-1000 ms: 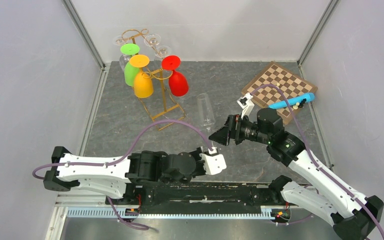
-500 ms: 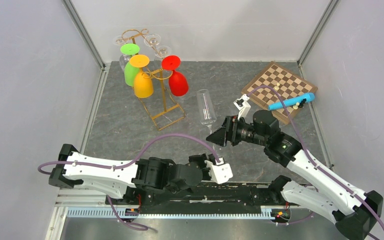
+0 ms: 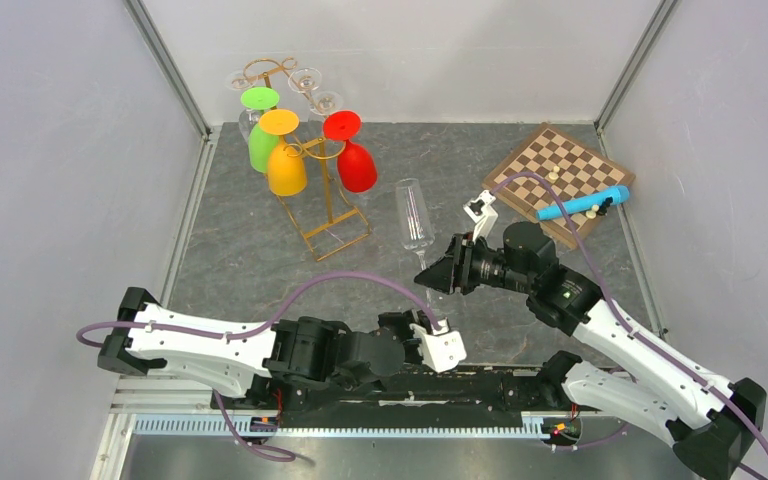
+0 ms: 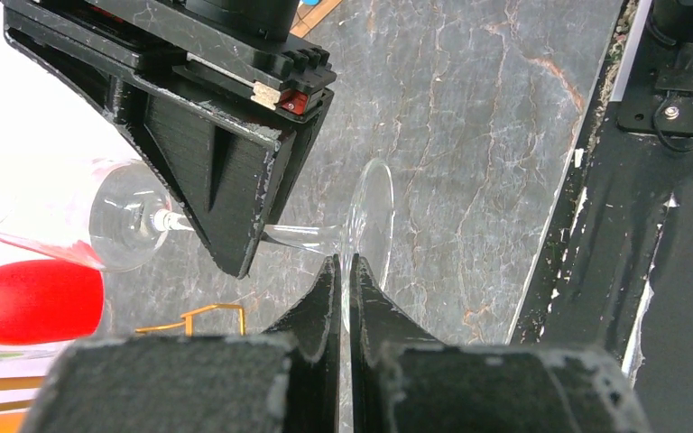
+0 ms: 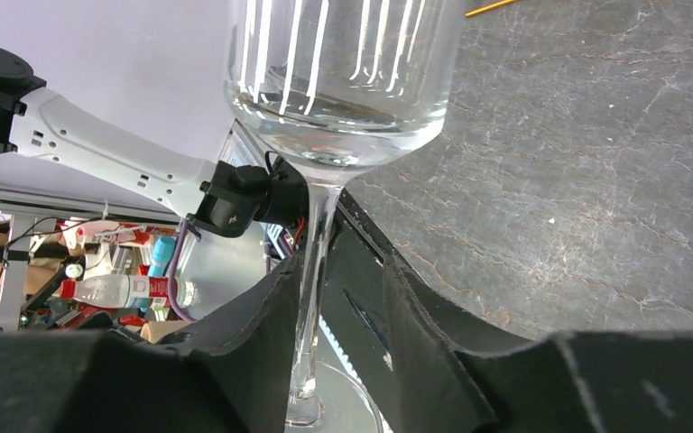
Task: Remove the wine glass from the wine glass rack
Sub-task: Place the wine glass at the center of the board.
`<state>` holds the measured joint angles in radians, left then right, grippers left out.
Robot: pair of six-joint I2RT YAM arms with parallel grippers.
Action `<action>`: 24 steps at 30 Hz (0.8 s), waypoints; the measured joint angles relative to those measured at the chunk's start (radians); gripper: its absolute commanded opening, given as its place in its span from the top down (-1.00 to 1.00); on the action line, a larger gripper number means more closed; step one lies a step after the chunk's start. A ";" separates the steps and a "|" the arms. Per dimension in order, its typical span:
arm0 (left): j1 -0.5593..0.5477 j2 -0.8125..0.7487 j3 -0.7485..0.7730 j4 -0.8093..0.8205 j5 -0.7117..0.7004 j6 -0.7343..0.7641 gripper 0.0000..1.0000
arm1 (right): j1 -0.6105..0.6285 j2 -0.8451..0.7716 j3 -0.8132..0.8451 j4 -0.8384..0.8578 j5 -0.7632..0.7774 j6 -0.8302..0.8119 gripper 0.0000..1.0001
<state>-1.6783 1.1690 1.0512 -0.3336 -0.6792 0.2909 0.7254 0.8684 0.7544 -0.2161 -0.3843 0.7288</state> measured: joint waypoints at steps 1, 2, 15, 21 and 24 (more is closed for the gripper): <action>-0.001 0.000 0.000 0.000 0.000 0.000 0.95 | 0.002 0.000 0.000 0.002 0.000 0.001 0.26; -0.002 0.000 0.000 0.000 0.000 0.000 0.95 | 0.004 0.000 0.000 0.005 0.000 0.002 0.31; -0.003 0.006 -0.008 0.000 0.017 -0.001 0.95 | 0.019 0.000 0.000 0.035 -0.010 0.036 1.00; -0.003 0.008 -0.009 0.000 0.016 -0.001 0.79 | 0.019 -0.001 0.000 0.031 -0.008 0.037 1.00; -0.004 0.013 -0.009 0.005 0.014 -0.002 0.37 | 0.019 -0.006 0.000 0.020 -0.003 0.036 1.00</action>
<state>-1.6821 1.1820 1.0424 -0.3290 -0.6647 0.2886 0.7444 0.8623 0.7540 -0.1959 -0.3870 0.7647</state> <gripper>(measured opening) 0.149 0.041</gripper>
